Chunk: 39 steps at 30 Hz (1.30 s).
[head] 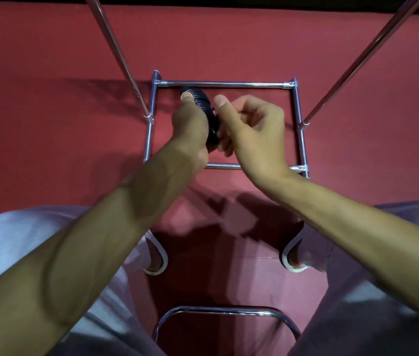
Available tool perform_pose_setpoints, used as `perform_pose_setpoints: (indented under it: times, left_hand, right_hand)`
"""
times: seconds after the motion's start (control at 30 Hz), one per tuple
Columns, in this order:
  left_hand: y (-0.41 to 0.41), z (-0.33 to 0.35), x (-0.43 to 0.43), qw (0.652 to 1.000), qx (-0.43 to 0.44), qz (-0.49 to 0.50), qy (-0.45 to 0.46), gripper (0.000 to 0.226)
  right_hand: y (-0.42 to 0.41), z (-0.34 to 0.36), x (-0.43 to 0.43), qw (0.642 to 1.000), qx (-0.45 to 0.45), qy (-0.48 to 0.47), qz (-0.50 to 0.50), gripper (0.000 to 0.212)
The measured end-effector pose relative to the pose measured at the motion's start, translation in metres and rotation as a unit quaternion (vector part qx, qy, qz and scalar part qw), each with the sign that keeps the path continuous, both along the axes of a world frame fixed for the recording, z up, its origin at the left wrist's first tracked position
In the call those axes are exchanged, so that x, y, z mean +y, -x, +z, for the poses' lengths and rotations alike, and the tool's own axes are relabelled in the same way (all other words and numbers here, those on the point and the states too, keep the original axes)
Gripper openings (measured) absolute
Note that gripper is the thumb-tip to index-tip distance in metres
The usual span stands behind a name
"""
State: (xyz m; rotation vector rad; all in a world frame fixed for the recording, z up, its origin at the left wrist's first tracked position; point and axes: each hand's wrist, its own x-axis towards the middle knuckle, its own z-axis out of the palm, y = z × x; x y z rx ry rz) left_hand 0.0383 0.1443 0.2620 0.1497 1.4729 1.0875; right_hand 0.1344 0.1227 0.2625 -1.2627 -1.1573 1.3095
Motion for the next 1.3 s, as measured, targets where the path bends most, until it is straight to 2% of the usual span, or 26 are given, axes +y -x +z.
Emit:
perform_pose_setpoints:
  times: [0.1,0.2,0.3,0.47,0.57,0.73,0.9,1.03,1.13,1.2,1.3]
  left_hand:
    - [0.005,0.007,0.004,0.997,-0.071,0.027,0.019,0.061]
    - [0.010,0.019,0.005,0.992,-0.102,0.068,0.004,0.056]
    - [0.015,0.021,0.006,0.990,-0.116,0.076,0.009,0.054]
    - [0.014,0.015,0.003,0.991,-0.107,0.081,0.017,0.050]
    - [0.012,0.017,0.003,0.992,-0.097,0.078,0.015,0.049]
    - [0.012,0.027,-0.001,0.987,-0.145,0.072,0.010,0.046]
    - [0.014,0.023,-0.001,0.987,-0.150,0.063,0.005,0.046]
    - [0.013,0.018,-0.001,0.988,-0.139,0.062,0.014,0.046]
    - [0.011,0.017,0.001,0.988,-0.138,0.069,0.027,0.055]
    - [0.010,0.017,0.002,0.987,-0.137,0.080,0.032,0.055]
    - [0.008,0.019,-0.001,0.987,-0.137,0.072,0.039,0.049]
  right_hand:
    - [-0.011,0.001,-0.003,0.985,-0.075,-0.137,0.073,0.009]
    - [-0.016,0.001,-0.004,0.942,-0.159,-0.277,0.107,0.021]
    - [-0.014,-0.003,-0.003,0.911,-0.205,-0.342,0.104,0.025]
    - [-0.010,-0.005,-0.003,0.903,-0.231,-0.350,0.089,0.021]
    - [-0.012,0.002,-0.006,0.911,-0.223,-0.334,0.095,0.030]
    - [-0.017,0.008,-0.003,0.877,-0.250,-0.391,0.121,0.039]
    - [-0.021,0.010,0.007,0.869,-0.274,-0.378,0.163,0.048]
    - [-0.022,0.012,0.012,0.895,-0.261,-0.305,0.195,0.039]
    - [-0.023,0.011,0.012,0.904,-0.259,-0.279,0.192,0.035]
    - [-0.026,0.014,0.015,0.901,-0.264,-0.278,0.201,0.034]
    - [-0.033,0.018,0.024,0.876,-0.291,-0.287,0.255,0.032]
